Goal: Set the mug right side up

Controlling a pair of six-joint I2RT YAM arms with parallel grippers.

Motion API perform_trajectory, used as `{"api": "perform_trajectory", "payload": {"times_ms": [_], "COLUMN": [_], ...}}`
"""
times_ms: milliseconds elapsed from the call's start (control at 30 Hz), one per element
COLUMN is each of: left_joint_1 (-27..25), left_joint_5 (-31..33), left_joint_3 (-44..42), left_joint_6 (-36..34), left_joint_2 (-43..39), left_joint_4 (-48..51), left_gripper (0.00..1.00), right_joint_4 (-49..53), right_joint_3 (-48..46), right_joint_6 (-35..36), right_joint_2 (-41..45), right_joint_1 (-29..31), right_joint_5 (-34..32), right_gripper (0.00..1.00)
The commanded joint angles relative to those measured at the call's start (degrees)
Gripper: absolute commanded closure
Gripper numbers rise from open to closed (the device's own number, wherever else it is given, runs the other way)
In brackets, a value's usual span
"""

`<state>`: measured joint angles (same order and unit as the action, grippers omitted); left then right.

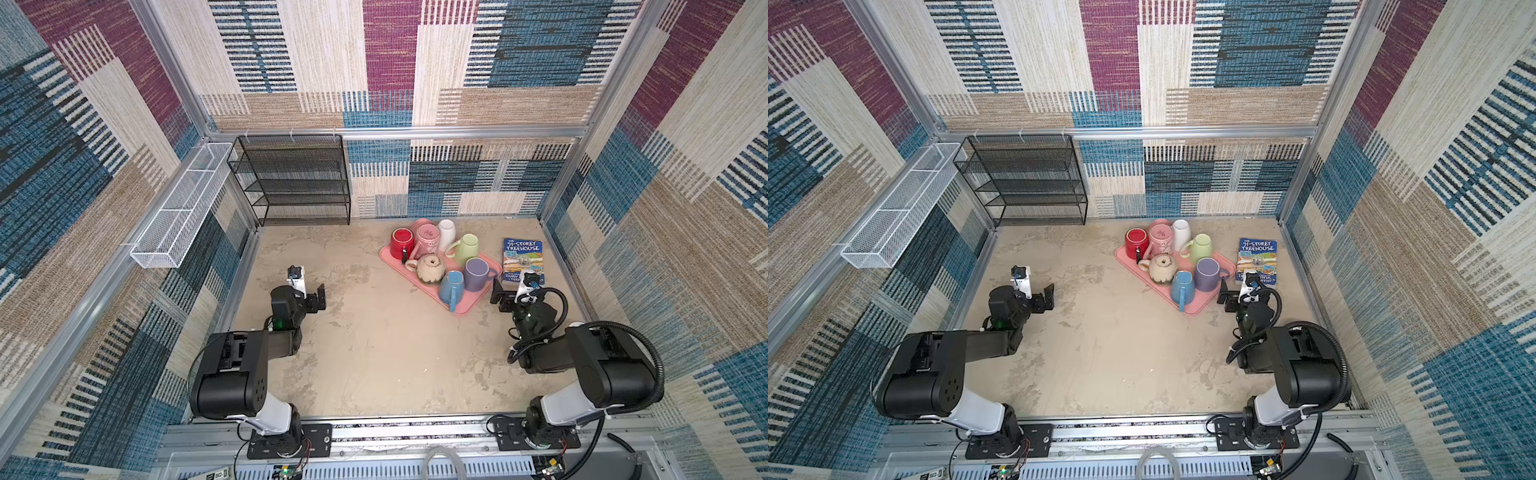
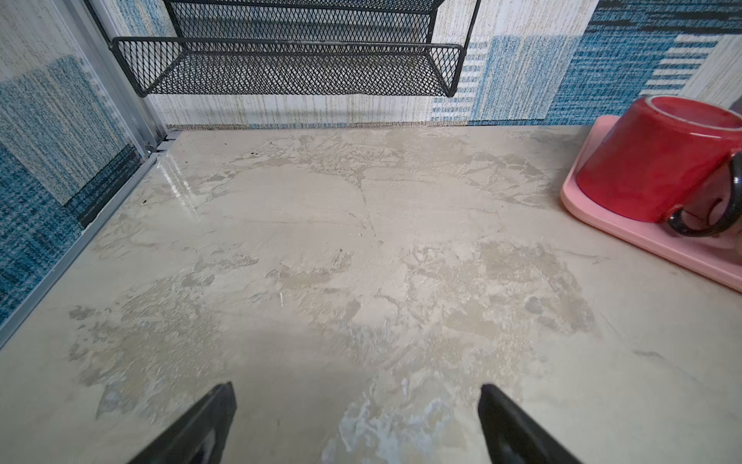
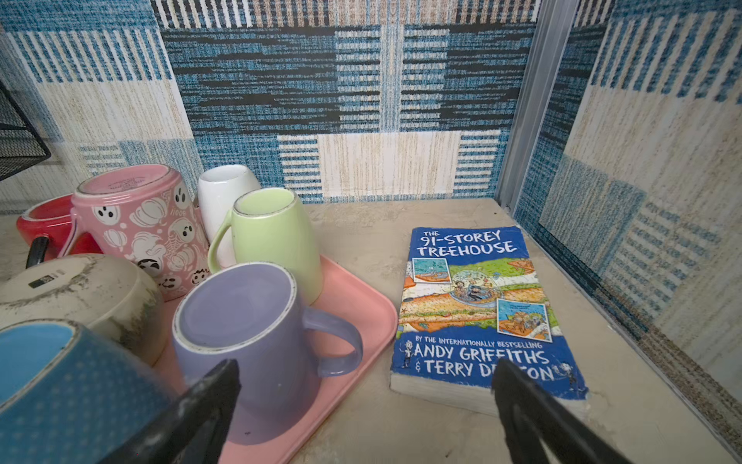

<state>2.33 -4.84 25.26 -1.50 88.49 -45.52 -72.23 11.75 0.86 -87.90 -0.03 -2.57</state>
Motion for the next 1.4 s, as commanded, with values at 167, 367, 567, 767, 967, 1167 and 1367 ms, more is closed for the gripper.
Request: {"api": "perform_trajectory", "payload": {"times_ms": [167,367,567,767,967,1167,1367], "left_joint_1": [-0.03,0.00,0.31,0.31,0.31,0.31,0.37], "left_joint_5": [-0.34,-0.34,0.71,0.78,0.89,0.80,0.79], "left_joint_3": [-0.03,-0.03,0.12,0.15,0.17,0.28,0.67], "left_joint_6": [-0.04,0.00,0.79,0.79,0.79,0.85,0.95], "left_joint_2": [0.02,-0.02,-0.03,-0.03,0.02,0.11,0.28], "left_joint_4": [-0.10,-0.07,0.16,0.17,0.17,0.42,0.96], "left_gripper": [0.01,0.01,0.01,0.01,0.01,0.01,0.01], "right_joint_4": [-1.52,-1.52,-1.44,-1.34,-1.25,-1.12,-1.29], "right_joint_3": [0.14,0.12,0.17,0.28,0.21,0.47,0.28], "right_joint_6": [-0.16,-0.25,-0.26,-0.22,-0.20,-0.18,-0.07], "right_joint_2": [0.01,0.01,0.03,-0.01,-0.07,-0.08,0.05], "right_joint_1": [0.03,0.03,0.03,0.03,0.03,0.03,0.03], "right_joint_5": [0.13,0.15,0.23,0.20,0.20,0.21,0.26], "right_gripper": [0.00,0.00,0.00,0.00,0.00,0.00,0.00]}}
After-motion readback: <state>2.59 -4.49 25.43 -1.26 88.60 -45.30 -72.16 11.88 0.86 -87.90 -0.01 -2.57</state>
